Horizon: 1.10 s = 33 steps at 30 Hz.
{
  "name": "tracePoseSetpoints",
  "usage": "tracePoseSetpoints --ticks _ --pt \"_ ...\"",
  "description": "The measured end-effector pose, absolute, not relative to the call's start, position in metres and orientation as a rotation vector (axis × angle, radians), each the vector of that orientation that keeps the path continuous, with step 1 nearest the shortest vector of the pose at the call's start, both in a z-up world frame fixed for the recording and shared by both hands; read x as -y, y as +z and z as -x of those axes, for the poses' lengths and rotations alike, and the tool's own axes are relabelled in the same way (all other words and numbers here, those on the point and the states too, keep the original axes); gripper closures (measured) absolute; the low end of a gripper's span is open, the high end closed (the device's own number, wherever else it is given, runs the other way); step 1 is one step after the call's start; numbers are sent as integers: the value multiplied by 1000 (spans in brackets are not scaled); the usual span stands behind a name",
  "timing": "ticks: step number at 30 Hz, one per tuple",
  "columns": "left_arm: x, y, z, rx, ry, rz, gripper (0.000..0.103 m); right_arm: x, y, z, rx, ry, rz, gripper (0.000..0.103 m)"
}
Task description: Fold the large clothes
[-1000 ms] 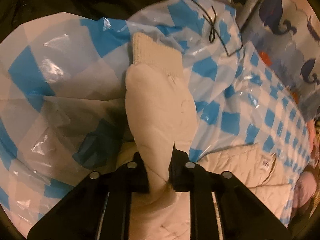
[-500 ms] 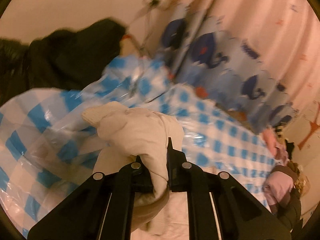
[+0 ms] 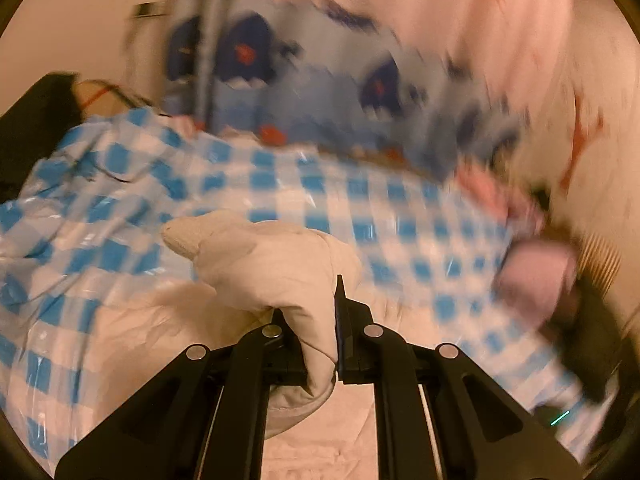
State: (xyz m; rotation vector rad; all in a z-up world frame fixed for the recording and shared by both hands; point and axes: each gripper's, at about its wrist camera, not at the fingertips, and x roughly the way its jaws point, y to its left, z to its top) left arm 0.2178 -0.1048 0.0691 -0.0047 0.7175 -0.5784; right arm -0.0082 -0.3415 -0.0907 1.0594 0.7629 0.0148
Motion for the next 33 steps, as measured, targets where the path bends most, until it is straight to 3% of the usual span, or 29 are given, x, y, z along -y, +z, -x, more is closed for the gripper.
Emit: tracePoseSetpoints --ticks 5,7,8,9,12,22,28,31,33 --pt "195 -48 -181 -859 -567 -349 94 366 -88 19 -693 36 -1209 6" --pt "209 -70 -167 -858 -549 -429 88 374 -83 24 -664 46 -1242 6" --pt "214 -75 -160 -848 -542 -465 78 377 -81 26 -653 47 -1252 6" --pt "219 -76 -152 -828 -536 -495 66 381 -79 29 -641 46 -1263 6" --pt "238 -80 -134 -769 -490 -614 54 391 -76 37 -607 51 -1304 6" --pt "277 -91 -107 -575 -359 -997 47 410 -83 50 -558 69 -1409 6" --pt "278 -77 -106 -606 -491 -1093 42 423 -85 59 -529 76 -1447 6" --pt "276 -70 -103 -610 -525 -1161 37 428 -86 62 -516 78 -1465 6" --pt "274 -67 -99 -648 -579 -1186 27 431 -87 64 -511 81 -1478 6"
